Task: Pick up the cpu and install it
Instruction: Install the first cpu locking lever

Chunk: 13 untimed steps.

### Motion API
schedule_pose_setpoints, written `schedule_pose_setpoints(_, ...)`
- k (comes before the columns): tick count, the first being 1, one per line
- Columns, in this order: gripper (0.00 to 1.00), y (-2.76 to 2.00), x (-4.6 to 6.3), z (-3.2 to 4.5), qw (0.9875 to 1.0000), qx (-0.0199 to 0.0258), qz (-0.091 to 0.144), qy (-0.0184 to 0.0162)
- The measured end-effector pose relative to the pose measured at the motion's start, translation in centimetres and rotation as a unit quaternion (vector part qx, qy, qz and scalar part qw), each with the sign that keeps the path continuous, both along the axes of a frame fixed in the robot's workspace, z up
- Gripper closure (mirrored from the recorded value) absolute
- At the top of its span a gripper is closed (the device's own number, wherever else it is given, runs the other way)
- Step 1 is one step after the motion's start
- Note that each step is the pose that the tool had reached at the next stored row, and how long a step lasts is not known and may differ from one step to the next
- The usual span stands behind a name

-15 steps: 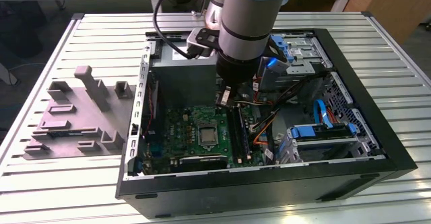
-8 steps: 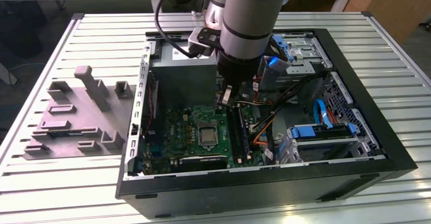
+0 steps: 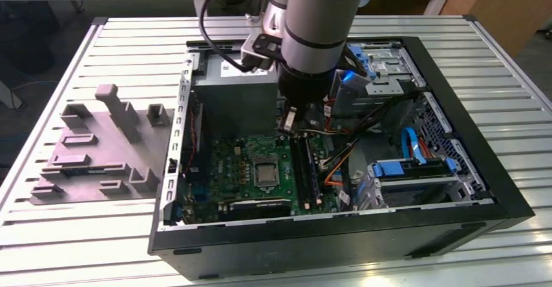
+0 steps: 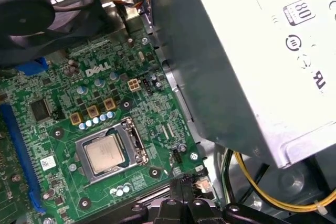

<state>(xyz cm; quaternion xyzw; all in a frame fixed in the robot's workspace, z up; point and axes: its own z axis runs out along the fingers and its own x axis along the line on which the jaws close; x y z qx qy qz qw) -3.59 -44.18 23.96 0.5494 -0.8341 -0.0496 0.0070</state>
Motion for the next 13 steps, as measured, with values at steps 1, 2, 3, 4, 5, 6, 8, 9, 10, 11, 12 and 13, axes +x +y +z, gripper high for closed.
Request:
schedule_pose_setpoints(1,0.89,0.09,-0.05,-0.02,1.0000,0.0000,0.000,0.0000)
schedule_pose_setpoints(2,0.89,0.17,-0.09,-0.05,1.0000,0.0000,0.000,0.0000)
schedule_pose_setpoints(3,0.89,0.24,-0.14,-0.08,1.0000,0.0000,0.000,0.0000)
schedule_pose_setpoints(4,0.89,0.29,-0.17,-0.11,1.0000,0.0000,0.000,0.0000)
schedule_pose_setpoints(5,0.89,0.33,-0.21,-0.14,1.0000,0.0001,0.000,0.0000)
schedule_pose_setpoints(6,0.89,0.38,-0.26,-0.18,1.0000,0.0001,0.000,0.0000)
schedule_pose_setpoints(8,0.89,0.40,-0.35,-0.21,1.0000,-0.0001,0.000,0.0000)
schedule_pose_setpoints(9,0.89,0.40,-0.36,-0.23,1.0000,-0.0001,0.001,0.0001)
schedule_pose_setpoints(10,0.89,0.40,-0.37,-0.25,1.0000,-0.0001,0.002,0.0001)
schedule_pose_setpoints(11,0.89,0.41,-0.39,-0.27,1.0000,-0.0001,0.002,0.0000)
schedule_pose_setpoints(12,0.89,0.41,-0.40,-0.28,1.0000,0.0000,0.003,0.0000)
schedule_pose_setpoints(13,0.89,0.41,-0.41,-0.28,1.0000,-0.0001,0.005,0.0000)
